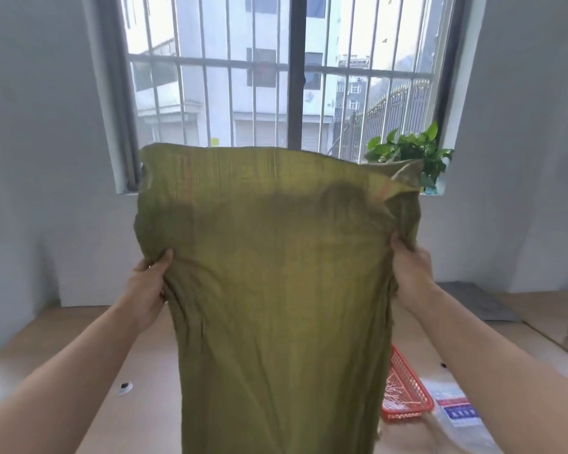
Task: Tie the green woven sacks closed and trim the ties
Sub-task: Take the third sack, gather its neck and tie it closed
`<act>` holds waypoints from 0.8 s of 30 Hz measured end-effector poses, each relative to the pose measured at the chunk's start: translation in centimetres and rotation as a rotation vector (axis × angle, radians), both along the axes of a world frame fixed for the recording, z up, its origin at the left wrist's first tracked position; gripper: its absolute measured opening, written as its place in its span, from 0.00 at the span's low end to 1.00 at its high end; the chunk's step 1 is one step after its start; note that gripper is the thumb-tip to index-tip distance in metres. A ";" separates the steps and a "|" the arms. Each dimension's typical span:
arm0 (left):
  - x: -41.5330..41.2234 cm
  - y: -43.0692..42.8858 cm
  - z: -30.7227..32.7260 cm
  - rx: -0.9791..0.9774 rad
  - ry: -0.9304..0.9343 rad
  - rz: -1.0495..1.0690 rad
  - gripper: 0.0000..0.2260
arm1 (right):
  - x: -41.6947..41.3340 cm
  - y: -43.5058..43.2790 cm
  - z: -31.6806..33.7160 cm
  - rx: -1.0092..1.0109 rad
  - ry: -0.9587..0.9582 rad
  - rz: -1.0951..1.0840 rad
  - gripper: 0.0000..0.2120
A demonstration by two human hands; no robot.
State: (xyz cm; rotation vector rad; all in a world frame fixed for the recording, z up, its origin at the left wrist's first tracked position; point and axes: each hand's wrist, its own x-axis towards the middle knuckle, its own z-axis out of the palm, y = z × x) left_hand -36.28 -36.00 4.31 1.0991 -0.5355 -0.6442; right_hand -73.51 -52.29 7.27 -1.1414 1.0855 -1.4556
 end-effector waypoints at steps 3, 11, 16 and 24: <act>-1.1 0.4 -1.0 0.028 -0.026 -0.012 0.16 | 0.6 0.7 -2.0 0.025 0.116 0.006 0.27; -1.1 1.4 -1.1 0.018 -0.132 0.034 0.19 | 2.5 2.0 -1.0 0.047 0.039 0.101 0.24; -2.2 2.0 -0.6 0.078 -0.155 -0.081 0.18 | 2.3 2.6 -1.5 0.063 -0.042 0.260 0.22; -4.0 2.1 -1.9 0.231 -0.258 -0.224 0.13 | 2.3 3.8 -2.7 0.010 0.137 0.269 0.10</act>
